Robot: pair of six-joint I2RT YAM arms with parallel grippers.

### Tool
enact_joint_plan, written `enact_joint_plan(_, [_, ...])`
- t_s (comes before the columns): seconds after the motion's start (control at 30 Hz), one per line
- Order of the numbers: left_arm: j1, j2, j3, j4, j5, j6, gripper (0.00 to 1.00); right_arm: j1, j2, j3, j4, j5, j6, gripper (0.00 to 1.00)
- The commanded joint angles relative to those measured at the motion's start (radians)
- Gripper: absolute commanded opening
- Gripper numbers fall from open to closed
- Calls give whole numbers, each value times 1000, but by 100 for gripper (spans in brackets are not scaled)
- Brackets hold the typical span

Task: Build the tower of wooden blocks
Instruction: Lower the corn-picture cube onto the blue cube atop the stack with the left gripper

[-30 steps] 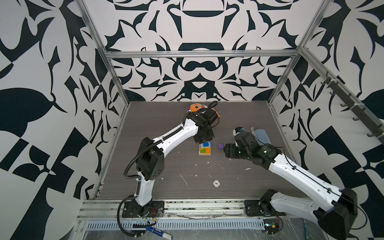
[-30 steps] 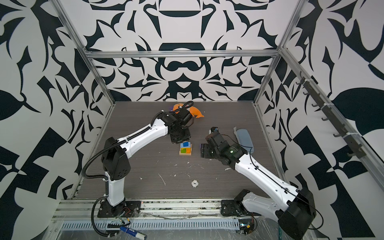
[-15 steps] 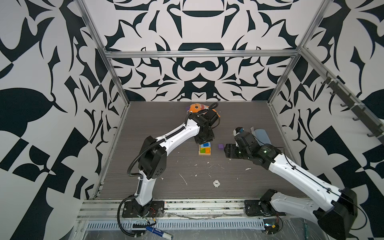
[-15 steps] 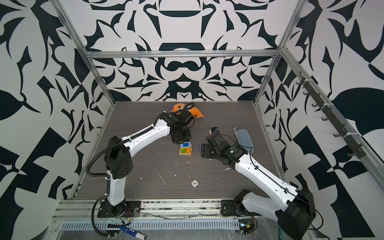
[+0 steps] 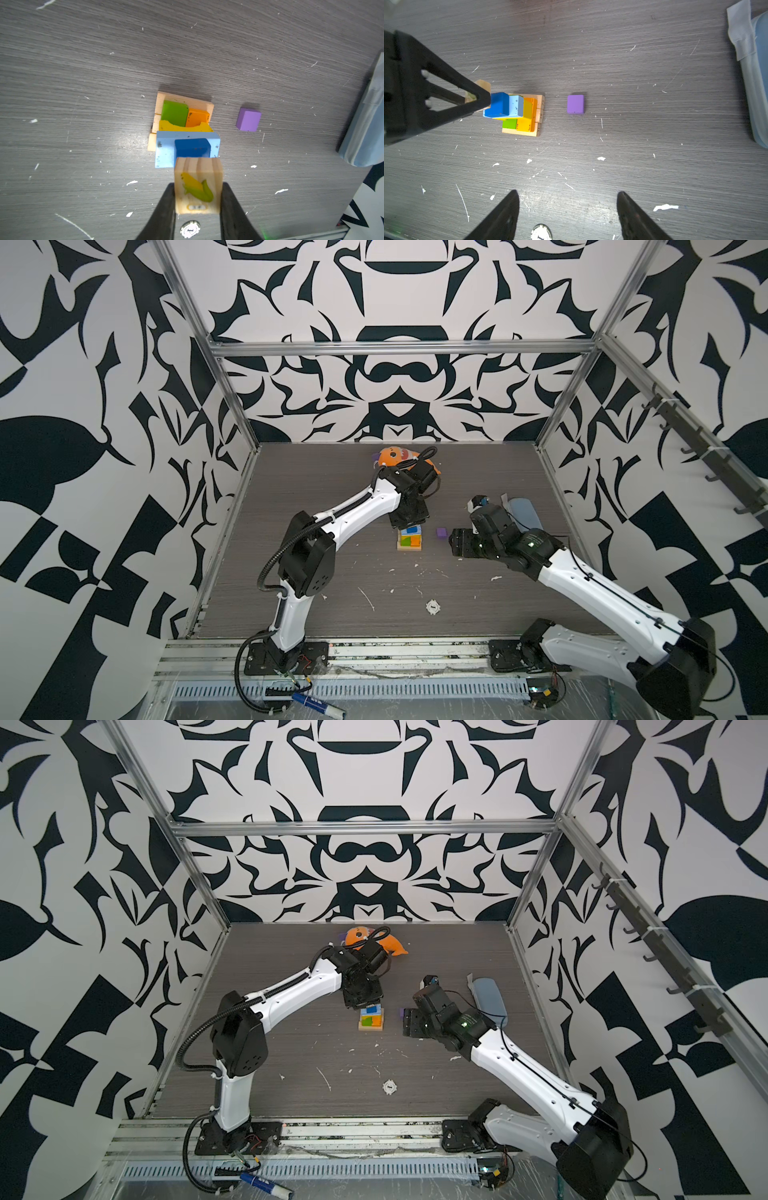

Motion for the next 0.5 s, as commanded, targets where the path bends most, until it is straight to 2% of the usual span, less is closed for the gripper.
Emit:
enact_joint_plan(0.0, [-6, 23, -6, -34, -8, -3, 34, -6, -21, -4, 6, 5, -9, 78])
enact_joint_plan(0.47, [-8, 41, 0, -43, -15, 2, 34, -12, -22, -8, 9, -4, -9, 78])
